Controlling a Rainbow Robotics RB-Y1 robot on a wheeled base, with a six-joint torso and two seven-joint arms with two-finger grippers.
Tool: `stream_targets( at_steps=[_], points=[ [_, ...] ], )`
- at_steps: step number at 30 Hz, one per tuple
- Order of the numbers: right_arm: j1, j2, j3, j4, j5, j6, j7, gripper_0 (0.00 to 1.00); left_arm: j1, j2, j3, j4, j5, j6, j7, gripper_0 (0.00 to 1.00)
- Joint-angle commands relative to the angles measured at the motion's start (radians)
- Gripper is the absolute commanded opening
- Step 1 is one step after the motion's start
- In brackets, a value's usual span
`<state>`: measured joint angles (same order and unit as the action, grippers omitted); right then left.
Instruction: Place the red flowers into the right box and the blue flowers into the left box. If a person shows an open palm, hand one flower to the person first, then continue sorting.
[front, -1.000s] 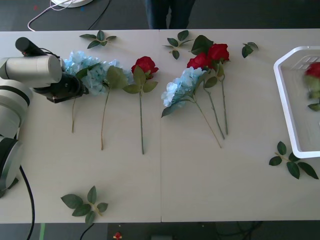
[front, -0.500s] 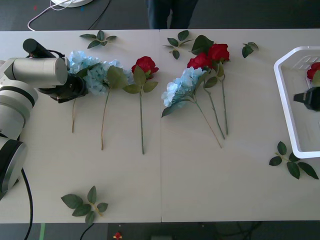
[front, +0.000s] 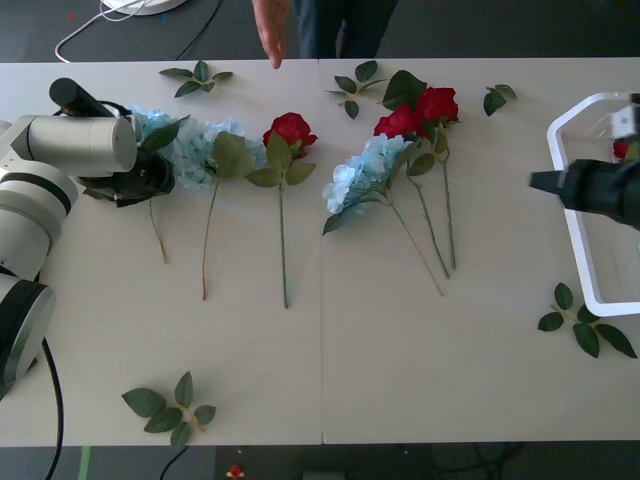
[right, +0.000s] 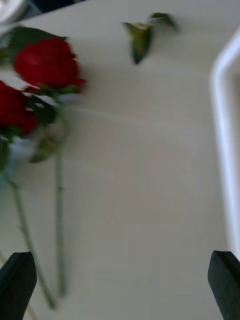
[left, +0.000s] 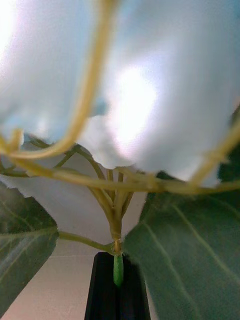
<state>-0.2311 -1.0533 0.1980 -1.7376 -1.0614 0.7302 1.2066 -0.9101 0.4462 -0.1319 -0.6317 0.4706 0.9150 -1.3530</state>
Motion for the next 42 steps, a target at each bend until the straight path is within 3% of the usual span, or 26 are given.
stream_targets(
  at_steps=[1,4,8,13,19,25,30,31,40,42],
  points=[
    [-0.152,0.096,0.080,0.027,0.018,0.011,-0.013,1.00,-0.055,0.029,0.005,-0.006,-0.018,-0.013,-0.060,0.00],
    [-0.238,0.154,0.130,0.096,0.037,0.012,-0.015,1.00,-0.059,0.054,0.023,-0.013,-0.006,-0.008,-0.064,0.00],
    [-0.352,0.223,0.198,0.216,0.057,0.011,-0.016,1.00,-0.088,0.100,0.084,-0.079,-0.010,0.097,-0.067,0.00],
    [-0.498,0.308,0.268,0.408,0.089,0.009,-0.016,1.00,-0.110,0.181,0.207,-0.319,-0.003,0.427,-0.071,0.00],
    [-0.608,0.395,0.301,0.613,0.129,0.008,-0.010,1.00,-0.098,0.232,0.380,-0.612,0.011,0.828,-0.075,0.00],
    [-0.708,0.461,0.340,0.799,0.185,-0.009,-0.013,1.00,-0.013,0.267,0.531,-0.858,0.033,1.005,-0.081,0.00],
    [-0.766,0.513,0.365,0.914,0.241,-0.037,-0.022,1.00,0.096,0.350,0.537,-0.984,0.065,1.005,-0.092,0.00],
    [-0.791,0.544,0.365,0.963,0.268,-0.038,-0.024,1.00,0.168,0.416,0.532,-1.017,0.138,1.001,-0.104,0.00],
    [-0.830,0.616,0.413,1.064,0.379,-0.078,-0.047,1.00,0.484,0.638,0.589,-1.007,0.438,0.745,-0.308,0.00],
    [-0.830,0.618,0.420,1.073,0.380,-0.087,-0.052,1.00,0.511,0.651,0.591,-0.999,0.458,0.719,-0.322,0.00]
  ],
)
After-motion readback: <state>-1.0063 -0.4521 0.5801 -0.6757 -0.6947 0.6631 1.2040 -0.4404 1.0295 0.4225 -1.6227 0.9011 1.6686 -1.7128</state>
